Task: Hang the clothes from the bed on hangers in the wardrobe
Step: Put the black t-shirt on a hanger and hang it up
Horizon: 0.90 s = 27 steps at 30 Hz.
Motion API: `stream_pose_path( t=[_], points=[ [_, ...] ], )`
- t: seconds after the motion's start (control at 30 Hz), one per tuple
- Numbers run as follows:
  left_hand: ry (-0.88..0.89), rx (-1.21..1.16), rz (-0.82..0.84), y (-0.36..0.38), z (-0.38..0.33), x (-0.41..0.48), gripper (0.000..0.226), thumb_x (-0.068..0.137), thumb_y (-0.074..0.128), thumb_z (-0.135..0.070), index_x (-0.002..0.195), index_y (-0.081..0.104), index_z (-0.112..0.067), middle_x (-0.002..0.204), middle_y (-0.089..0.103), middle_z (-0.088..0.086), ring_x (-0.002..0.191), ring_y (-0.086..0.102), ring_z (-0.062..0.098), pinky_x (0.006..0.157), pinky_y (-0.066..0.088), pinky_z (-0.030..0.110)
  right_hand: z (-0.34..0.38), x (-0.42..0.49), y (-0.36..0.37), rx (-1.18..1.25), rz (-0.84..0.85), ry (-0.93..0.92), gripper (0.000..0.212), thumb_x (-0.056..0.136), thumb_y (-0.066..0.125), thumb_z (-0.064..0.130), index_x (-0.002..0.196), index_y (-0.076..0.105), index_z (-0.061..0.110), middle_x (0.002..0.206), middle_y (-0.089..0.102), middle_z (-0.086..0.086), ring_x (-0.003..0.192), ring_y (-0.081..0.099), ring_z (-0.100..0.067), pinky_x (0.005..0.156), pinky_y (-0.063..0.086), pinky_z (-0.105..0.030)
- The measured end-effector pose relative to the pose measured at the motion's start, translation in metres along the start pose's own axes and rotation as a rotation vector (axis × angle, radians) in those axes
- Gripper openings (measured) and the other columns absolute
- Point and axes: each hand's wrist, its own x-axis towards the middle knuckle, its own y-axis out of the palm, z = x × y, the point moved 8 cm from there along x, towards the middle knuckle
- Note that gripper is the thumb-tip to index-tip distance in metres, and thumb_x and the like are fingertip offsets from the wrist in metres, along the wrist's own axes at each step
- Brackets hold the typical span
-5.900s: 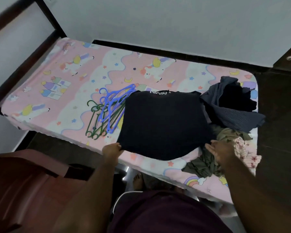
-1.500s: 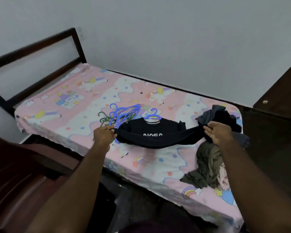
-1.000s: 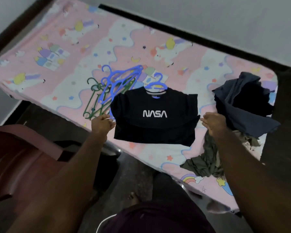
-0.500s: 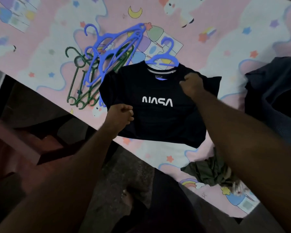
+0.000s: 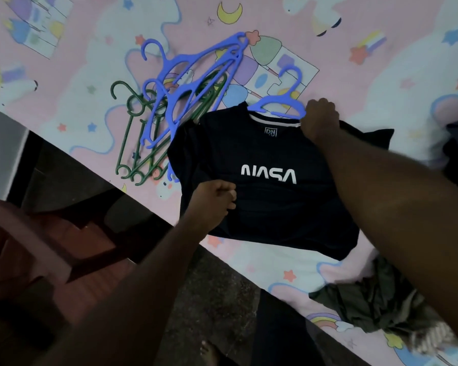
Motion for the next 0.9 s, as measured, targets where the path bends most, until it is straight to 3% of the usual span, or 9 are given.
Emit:
stream_pose_path(
  t=[0.17, 0.23, 0.33, 0.4, 0.47, 0.6, 0.8, 0.9],
  points=[
    [-0.032, 0.005, 0.001, -0.013, 0.017, -0.020, 0.015, 0.097, 0.056, -0.013, 0.109, 0.064, -0.009, 0.093, 0.070, 0.009, 0.082, 0.068, 0.021, 0.071, 0.054, 0.031, 0.003, -0.003, -0.012, 0.191, 0.049, -0.067, 0.024, 0.094, 0.049, 0.004, 0.114, 0.053, -0.007, 0.116, 0.054, -0.025, 0.109, 0.053, -0.041, 0.081, 0.042, -0.040],
    [-0.028, 0.022, -0.013, -0.020, 0.023, -0.029, 0.013, 0.097, 0.056, -0.014, 0.107, 0.064, -0.011, 0.092, 0.070, 0.009, 0.086, 0.068, 0.025, 0.073, 0.054, 0.034, 0.011, -0.012, -0.019, 0.277, 0.068, -0.126, 0.029, 0.093, 0.055, 0.009, 0.119, 0.051, -0.002, 0.113, 0.055, -0.021, 0.105, 0.054, -0.037, 0.081, 0.042, -0.038],
    [0.004, 0.014, -0.026, -0.025, 0.037, -0.038, 0.009, 0.096, 0.057, -0.014, 0.100, 0.065, -0.015, 0.089, 0.070, 0.006, 0.082, 0.068, 0.021, 0.071, 0.052, 0.033, 0.026, -0.017, -0.009, 0.218, 0.165, -0.189, 0.035, 0.095, 0.055, 0.016, 0.130, 0.053, 0.010, 0.134, 0.048, -0.020, 0.120, 0.049, -0.038, 0.097, 0.042, -0.041],
    [0.021, 0.011, -0.011, -0.023, 0.050, -0.040, 0.011, 0.096, 0.058, -0.015, 0.092, 0.065, -0.021, 0.088, 0.071, 0.004, 0.079, 0.068, 0.017, 0.069, 0.052, 0.030, 0.031, -0.019, 0.013, 0.067, 0.285, -0.159, 0.049, 0.098, 0.052, 0.022, 0.145, 0.041, 0.012, 0.149, 0.032, -0.022, 0.133, 0.039, -0.039, 0.110, 0.035, -0.045],
    [-0.014, 0.011, 0.008, -0.019, 0.070, -0.041, 0.015, 0.097, 0.057, -0.014, 0.088, 0.064, -0.024, 0.089, 0.071, 0.005, 0.078, 0.068, 0.017, 0.068, 0.052, 0.028, 0.030, -0.019, 0.027, -0.083, 0.312, -0.105, 0.059, 0.099, 0.049, 0.026, 0.152, 0.027, 0.011, 0.153, 0.023, -0.022, 0.137, 0.030, -0.041, 0.112, 0.031, -0.051],
    [-0.065, 0.024, 0.023, -0.014, 0.103, -0.047, 0.014, 0.098, 0.055, -0.014, 0.090, 0.066, -0.017, 0.085, 0.069, 0.001, 0.068, 0.067, 0.006, 0.069, 0.051, 0.027, 0.024, -0.018, 0.021, -0.136, 0.159, -0.031, 0.048, 0.098, 0.049, 0.023, 0.144, 0.038, 0.012, 0.143, 0.032, -0.019, 0.131, 0.033, -0.039, 0.107, 0.030, -0.054],
    [-0.057, 0.015, -0.019, -0.033, 0.106, -0.062, 0.024, 0.096, 0.056, -0.013, 0.078, 0.065, -0.025, 0.090, 0.071, 0.010, 0.066, 0.067, 0.005, 0.067, 0.049, 0.029, 0.038, -0.027, -0.052, 0.246, -0.226, -0.149, 0.029, 0.089, 0.056, 0.000, 0.114, 0.068, 0.006, 0.120, 0.053, -0.022, 0.105, 0.057, -0.041, 0.088, 0.043, -0.039],
    [-0.038, 0.028, -0.037, -0.046, 0.095, -0.066, 0.013, 0.098, 0.055, -0.017, 0.093, 0.067, -0.017, 0.094, 0.069, 0.006, 0.072, 0.067, 0.009, 0.068, 0.050, 0.027, 0.051, -0.044, -0.089, 0.402, -0.255, -0.210, 0.021, 0.085, 0.058, 0.000, 0.104, 0.061, 0.009, 0.100, 0.065, -0.017, 0.092, 0.060, -0.035, 0.072, 0.040, -0.032]
  ],
)
